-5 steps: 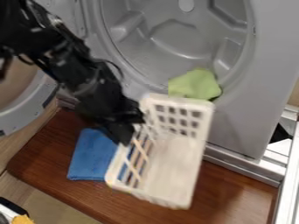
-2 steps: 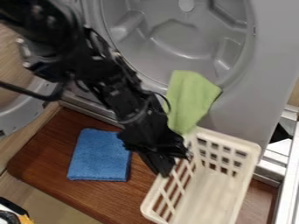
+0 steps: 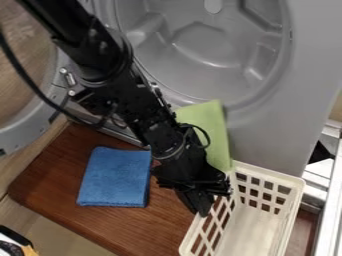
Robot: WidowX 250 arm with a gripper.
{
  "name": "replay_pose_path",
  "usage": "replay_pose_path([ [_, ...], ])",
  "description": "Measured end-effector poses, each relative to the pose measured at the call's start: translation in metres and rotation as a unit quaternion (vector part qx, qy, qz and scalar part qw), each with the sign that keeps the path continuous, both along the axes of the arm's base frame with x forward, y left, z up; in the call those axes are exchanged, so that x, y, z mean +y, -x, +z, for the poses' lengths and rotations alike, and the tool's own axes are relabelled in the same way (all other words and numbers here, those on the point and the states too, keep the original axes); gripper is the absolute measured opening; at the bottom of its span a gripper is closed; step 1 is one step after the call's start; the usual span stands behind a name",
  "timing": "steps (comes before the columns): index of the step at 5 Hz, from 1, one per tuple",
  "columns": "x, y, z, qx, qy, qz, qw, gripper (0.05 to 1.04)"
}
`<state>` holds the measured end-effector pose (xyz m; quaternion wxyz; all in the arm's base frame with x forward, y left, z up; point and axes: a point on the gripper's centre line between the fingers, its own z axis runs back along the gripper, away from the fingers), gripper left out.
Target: Moved the basket to the right side
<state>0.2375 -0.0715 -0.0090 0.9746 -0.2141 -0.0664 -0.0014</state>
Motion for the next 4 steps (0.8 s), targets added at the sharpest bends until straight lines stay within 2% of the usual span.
replay_pose_path([
  [1, -0.0002, -0.0044, -0.0117, 0.012, -0.006, 0.001, 0.9999, 0.052],
  [2, 0.0001, -0.0064, -0.0153, 0.021, -0.007, 0.005, 0.9997, 0.073],
  [3, -0.0004, -0.0070, -0.0145, 0.027, -0.005, 0.008, 0.9996, 0.203],
  [4, -0.0003, -0.0071, -0.0142, 0.026, -0.005, 0.006, 0.9996, 0.483],
])
